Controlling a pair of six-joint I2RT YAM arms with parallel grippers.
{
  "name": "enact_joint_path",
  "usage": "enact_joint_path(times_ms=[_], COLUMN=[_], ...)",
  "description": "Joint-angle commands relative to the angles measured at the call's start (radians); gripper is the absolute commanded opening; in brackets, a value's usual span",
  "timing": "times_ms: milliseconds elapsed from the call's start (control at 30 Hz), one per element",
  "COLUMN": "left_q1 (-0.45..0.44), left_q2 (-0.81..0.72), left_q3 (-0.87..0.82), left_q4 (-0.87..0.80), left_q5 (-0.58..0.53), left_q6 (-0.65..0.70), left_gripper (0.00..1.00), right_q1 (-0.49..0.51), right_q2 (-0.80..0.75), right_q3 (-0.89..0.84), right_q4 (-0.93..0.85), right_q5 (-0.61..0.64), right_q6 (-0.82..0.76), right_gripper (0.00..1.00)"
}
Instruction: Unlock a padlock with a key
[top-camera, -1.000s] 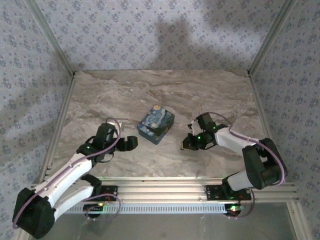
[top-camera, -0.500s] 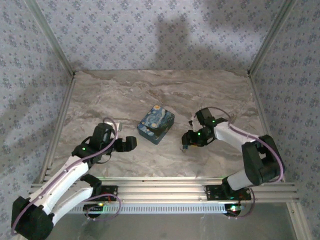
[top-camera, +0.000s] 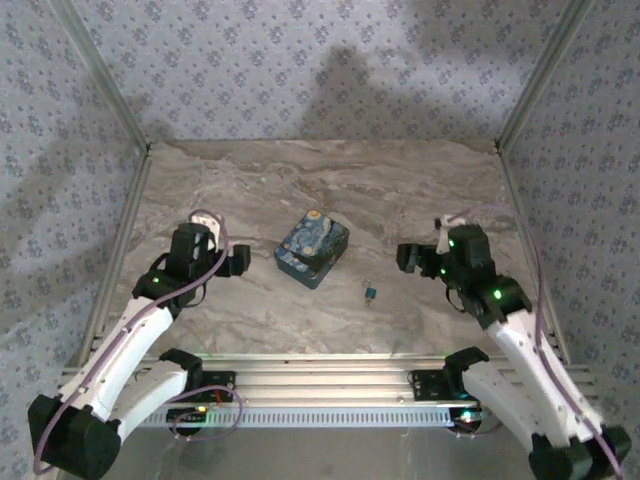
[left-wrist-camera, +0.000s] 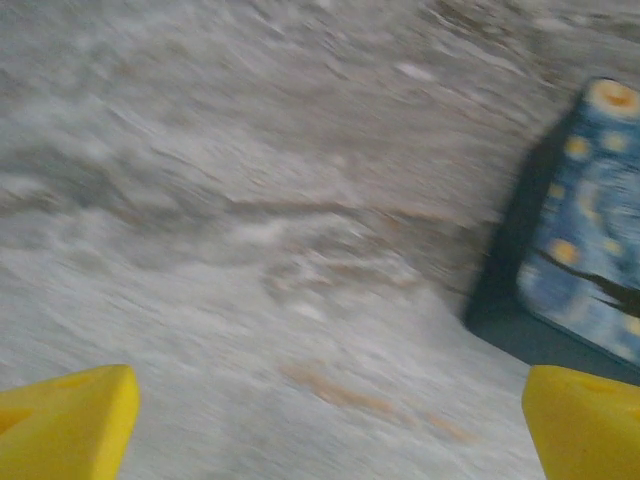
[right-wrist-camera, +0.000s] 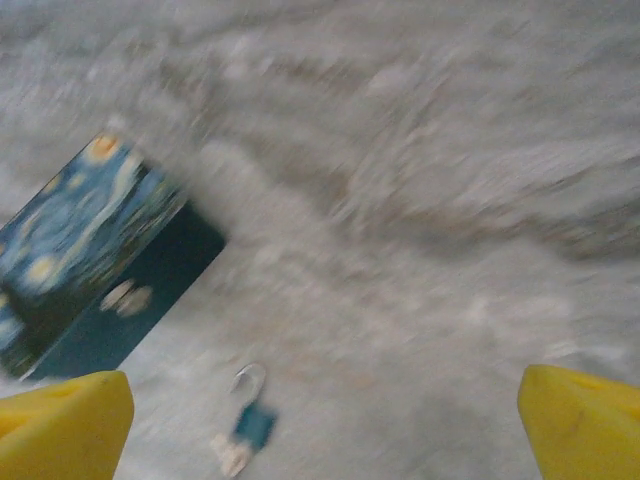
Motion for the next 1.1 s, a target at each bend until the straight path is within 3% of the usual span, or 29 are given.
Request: enact_joint_path(times_ms=[0,200,367,500,667,867,933,1033,1067], left_q1=[0.019,0.07,0.093,0.125,0.199,0.243,0.282,0.346,0.348], left_q2=[0.002,0.093,0.234,0.304,0.376,0.558,0.587,0.694,0.66], left_q3=[-0.085,-0.289,-0.396,-0.369,-0.402,-0.336,-0.321,-0.321,-0.282], left_q4=[0.186,0.595,0.916,0.967,1.172,1.276,1.268,1.388,1.252], left_q5=[-0.217,-0.217,-0.161,-0.093,-0.038,-0.002,-0.043,0.01,0.022], left_q6=[0.188,0.247,0.243,0.238,0.234,0.287,0.224,0.168,0.162], left_gripper=[0.98,0.98,0.98,0.98,0.98,0.98,0.98,0.98,0.98], right_q1=[-0.014,-0.052,-0.122,-0.226,-0.38,-0.402,-0.401,-0.403,-0.404], right_q2=[-0.108,-0.127,-0.049,0.01,0.181,0.468,0.563,0.683,0.741], right_q3=[-0.168,-0.389,-0.548,-0.645,-0.649,-0.565,-0.512,-0.456,-0.456], right_q4=[0.167,0.457,0.823,1.056,1.231,1.42,1.45,1.475,1.527], right_q5=[0.291,0.436,0.43,0.326,0.188,0.03,-0.02,-0.03,-0.031], right_q6=[-0.067,-0.179,-0.218,-0.187,-0.155,-0.196,-0.242,-0.266,-0.263], right_gripper=[1.0,1.0,1.0,1.0,1.0,1.0,1.0,1.0,1.0])
